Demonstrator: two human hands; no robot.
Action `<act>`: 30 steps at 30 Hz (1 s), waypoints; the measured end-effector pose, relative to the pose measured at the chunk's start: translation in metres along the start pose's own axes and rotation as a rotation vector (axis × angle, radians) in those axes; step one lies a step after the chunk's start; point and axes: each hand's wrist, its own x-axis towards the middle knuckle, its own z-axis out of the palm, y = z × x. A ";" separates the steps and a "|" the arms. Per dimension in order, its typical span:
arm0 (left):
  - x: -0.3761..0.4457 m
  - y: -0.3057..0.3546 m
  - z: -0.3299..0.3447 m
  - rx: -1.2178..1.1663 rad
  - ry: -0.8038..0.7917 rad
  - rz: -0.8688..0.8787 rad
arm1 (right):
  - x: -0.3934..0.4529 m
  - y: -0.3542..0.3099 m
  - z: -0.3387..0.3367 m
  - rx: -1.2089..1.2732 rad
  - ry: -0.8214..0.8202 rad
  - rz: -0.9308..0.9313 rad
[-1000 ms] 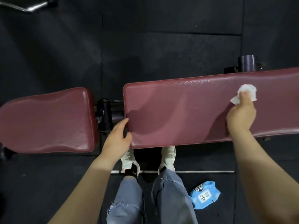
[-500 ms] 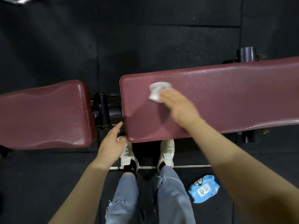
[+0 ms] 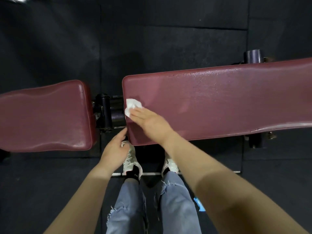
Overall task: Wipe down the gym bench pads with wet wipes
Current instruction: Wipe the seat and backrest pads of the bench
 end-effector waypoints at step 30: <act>-0.043 -0.021 0.052 -0.179 0.084 -0.027 | -0.207 0.175 -0.036 0.399 -0.024 1.199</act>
